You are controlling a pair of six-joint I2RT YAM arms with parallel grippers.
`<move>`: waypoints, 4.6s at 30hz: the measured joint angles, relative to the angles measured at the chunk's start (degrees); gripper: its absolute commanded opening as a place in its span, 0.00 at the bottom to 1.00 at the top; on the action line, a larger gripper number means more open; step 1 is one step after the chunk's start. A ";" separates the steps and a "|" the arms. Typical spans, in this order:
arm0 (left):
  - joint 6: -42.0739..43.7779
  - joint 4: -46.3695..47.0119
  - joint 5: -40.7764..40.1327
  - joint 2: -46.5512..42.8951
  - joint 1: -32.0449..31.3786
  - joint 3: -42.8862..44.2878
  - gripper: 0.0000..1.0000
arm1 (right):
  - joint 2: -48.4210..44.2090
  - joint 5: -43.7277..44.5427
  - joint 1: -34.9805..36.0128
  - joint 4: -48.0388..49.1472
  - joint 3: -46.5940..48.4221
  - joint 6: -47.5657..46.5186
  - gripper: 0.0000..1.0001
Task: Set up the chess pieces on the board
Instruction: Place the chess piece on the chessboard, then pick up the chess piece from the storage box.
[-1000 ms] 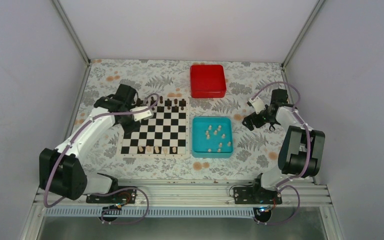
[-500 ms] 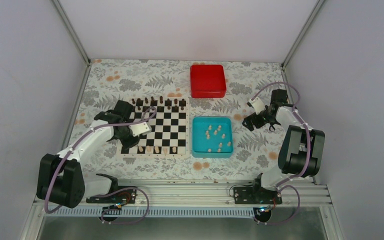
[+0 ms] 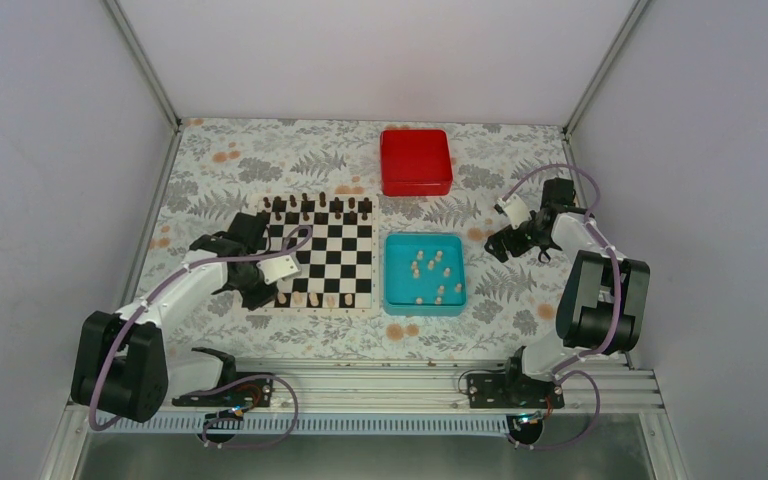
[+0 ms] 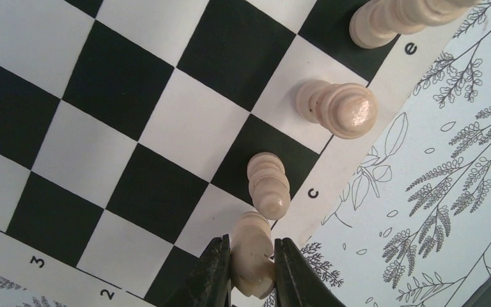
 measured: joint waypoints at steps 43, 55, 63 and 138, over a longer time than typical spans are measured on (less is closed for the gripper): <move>1.40 2.16 -0.72 2.14 2.43 -1.40 0.14 | 0.00 0.24 -0.04 0.00 -0.02 0.00 1.00; 1.60 1.84 -0.92 2.16 2.45 -1.36 0.28 | 0.09 0.22 -0.35 -0.02 -0.02 -0.02 1.00; 1.81 -0.02 -0.92 2.12 2.49 0.22 0.32 | 0.15 0.24 -0.44 0.00 -0.02 -0.15 1.00; 0.31 -4.42 0.31 53.66 -39.71 64.43 0.48 | 1.97 -1.38 -3.45 -0.44 0.31 -0.70 1.00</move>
